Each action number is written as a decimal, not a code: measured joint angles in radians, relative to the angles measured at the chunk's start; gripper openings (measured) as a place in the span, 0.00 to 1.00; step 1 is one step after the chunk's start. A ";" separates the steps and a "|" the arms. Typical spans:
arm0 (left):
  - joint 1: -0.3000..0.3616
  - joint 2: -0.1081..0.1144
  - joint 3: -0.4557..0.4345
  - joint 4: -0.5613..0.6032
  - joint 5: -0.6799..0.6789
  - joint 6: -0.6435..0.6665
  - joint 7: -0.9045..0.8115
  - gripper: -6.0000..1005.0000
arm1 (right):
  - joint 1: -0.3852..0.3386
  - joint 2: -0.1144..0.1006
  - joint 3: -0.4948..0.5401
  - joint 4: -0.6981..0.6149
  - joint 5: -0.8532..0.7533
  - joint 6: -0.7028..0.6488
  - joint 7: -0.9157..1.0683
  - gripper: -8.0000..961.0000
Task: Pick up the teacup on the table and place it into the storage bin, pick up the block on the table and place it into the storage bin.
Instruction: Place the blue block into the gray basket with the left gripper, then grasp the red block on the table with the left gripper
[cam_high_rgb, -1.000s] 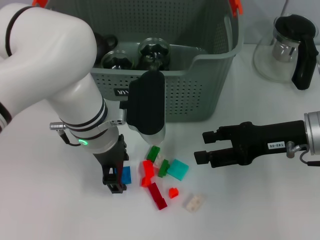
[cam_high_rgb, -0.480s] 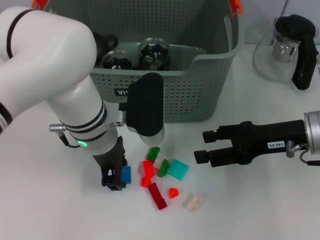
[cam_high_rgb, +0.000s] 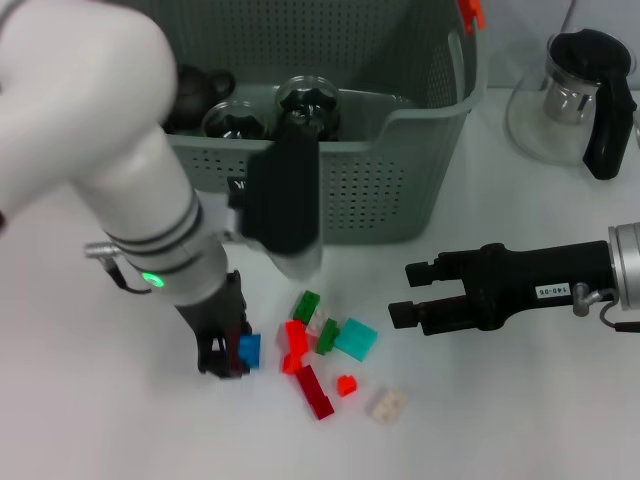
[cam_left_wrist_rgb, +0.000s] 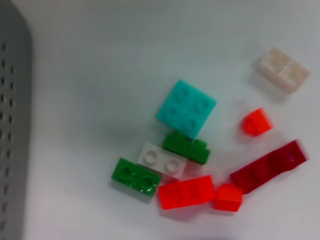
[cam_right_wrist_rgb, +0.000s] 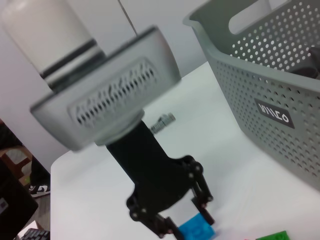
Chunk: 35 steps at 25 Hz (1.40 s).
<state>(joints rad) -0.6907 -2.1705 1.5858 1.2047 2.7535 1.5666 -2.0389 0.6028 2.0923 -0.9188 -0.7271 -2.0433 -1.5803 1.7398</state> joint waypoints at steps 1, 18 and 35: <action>0.007 0.000 -0.033 0.034 -0.005 0.035 0.000 0.40 | 0.000 0.000 0.000 0.000 0.000 -0.001 -0.001 0.86; -0.200 0.064 -0.719 0.296 -0.327 0.213 -0.087 0.44 | 0.003 -0.001 -0.006 0.000 0.000 -0.009 -0.008 0.86; -0.311 0.132 -0.673 -0.079 -0.230 -0.259 -0.183 0.48 | 0.003 -0.003 -0.008 -0.004 0.000 -0.026 -0.012 0.86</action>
<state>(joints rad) -1.0018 -2.0384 0.9131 1.1252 2.5235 1.3072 -2.2218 0.6054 2.0892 -0.9270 -0.7307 -2.0432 -1.6064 1.7274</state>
